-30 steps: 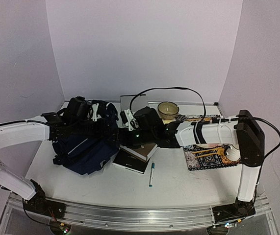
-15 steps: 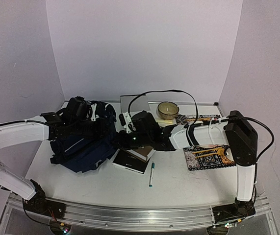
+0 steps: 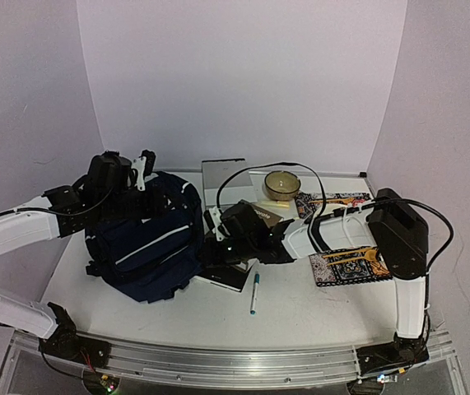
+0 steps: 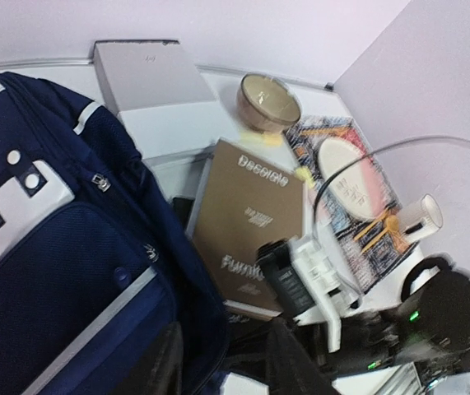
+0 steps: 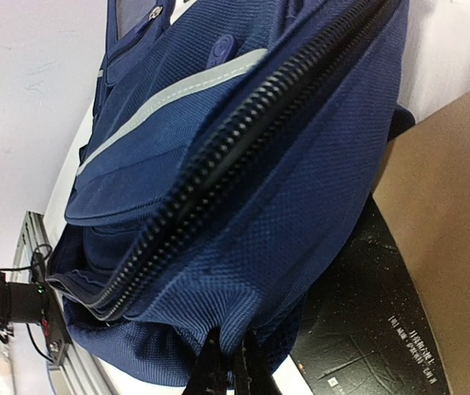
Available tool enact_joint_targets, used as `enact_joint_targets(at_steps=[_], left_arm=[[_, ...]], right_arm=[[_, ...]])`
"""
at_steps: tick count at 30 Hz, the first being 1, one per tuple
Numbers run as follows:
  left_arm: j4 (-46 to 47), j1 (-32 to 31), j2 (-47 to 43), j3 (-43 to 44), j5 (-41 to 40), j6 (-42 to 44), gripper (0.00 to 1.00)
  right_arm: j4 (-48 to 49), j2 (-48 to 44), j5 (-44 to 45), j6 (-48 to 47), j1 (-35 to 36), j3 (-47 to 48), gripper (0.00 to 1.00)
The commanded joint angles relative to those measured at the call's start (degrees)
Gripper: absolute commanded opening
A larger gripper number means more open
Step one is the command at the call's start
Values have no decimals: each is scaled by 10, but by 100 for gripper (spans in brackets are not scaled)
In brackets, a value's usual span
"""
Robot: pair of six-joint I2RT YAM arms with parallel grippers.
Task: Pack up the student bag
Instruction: Pick up the largest pocket of the bag from the student bag.
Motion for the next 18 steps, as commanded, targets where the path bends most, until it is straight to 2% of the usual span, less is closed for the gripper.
enact_joint_targets(at_steps=[1, 8, 14, 18], left_arm=[[-79, -1, 2, 20, -15, 71, 43], [-141, -1, 10, -4, 10, 142, 52], [-163, -1, 17, -10, 78, 175, 56], [-167, -1, 37, -12, 91, 188, 58]], right_arm=[[5, -7, 5, -40, 3, -5, 0], [7, -5, 0, -48, 3, -4, 0], [8, -5, 1, -48, 3, -2, 0], [9, -2, 0, -47, 3, 0, 0]])
